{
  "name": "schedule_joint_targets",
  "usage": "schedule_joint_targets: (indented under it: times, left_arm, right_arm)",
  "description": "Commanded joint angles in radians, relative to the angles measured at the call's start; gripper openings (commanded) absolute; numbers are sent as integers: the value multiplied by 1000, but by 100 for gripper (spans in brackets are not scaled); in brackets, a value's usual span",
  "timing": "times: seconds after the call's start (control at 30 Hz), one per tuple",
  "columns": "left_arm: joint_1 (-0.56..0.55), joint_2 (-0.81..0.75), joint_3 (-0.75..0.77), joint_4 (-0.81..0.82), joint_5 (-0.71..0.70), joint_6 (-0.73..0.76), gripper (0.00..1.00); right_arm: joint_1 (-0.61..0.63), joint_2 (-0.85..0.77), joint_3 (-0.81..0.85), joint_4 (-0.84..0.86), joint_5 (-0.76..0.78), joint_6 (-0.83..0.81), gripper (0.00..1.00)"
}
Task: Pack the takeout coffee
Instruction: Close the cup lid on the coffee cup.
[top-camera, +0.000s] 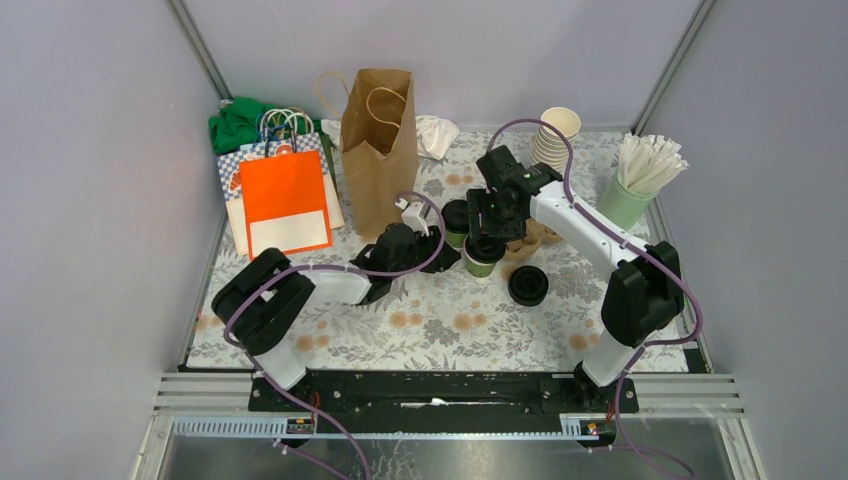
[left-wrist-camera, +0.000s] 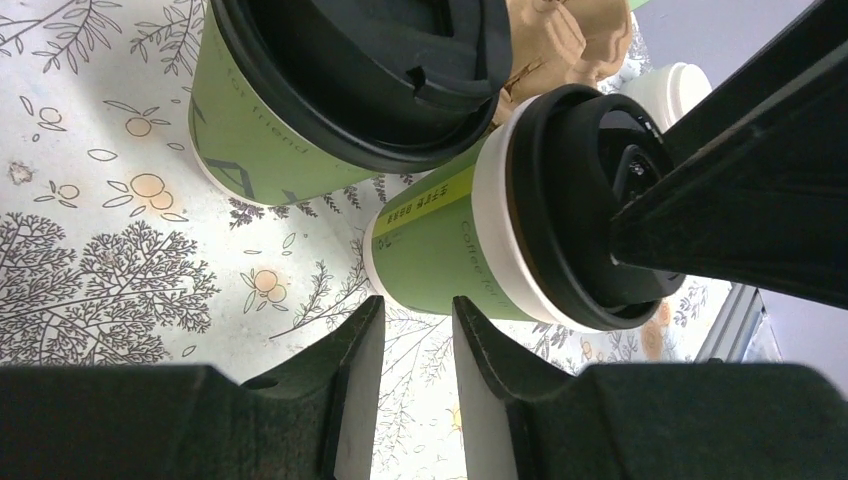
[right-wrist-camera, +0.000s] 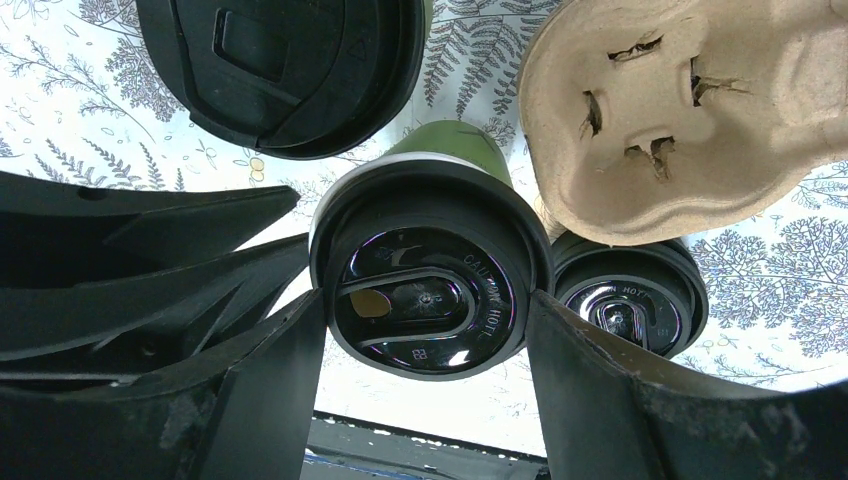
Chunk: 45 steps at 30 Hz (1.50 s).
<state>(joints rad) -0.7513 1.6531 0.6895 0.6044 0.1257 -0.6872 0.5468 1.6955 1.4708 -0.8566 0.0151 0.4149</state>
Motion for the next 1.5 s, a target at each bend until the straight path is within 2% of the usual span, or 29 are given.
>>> schedule_joint_targets:
  times: [0.0,0.37,0.73,0.87,1.0,1.13,1.23,1.47]
  left_arm:
    - [7,30,42,75,33,15,35]
    - [7,88,71,100,72,6,35]
    - [7,87,75,84,76,16,35]
    - [6,29,26,83,47,17,35]
    - [7,-80,-16,-8,11,50,36]
    - [18,-224,-62,-84,7,55,46]
    - [37,-290,-72,-111,13,37,49]
    - [105,-215,-43,19,160,-92,57]
  right_arm:
    - [13,19,27,-1,-5,-14,62]
    - [18,23,15,22,-65,-15,61]
    - [19,62,14,-21,-20,-25,62]
    - [19,64,17,-44,-20,-36,62]
    - [19,39,-2,-48,-40,-40,62]
    - [20,28,-20,-50,-62,-45,63]
    - [20,25,-24,-48,-60,-46,63]
    - [21,27,-30,-29,-66,-43,62]
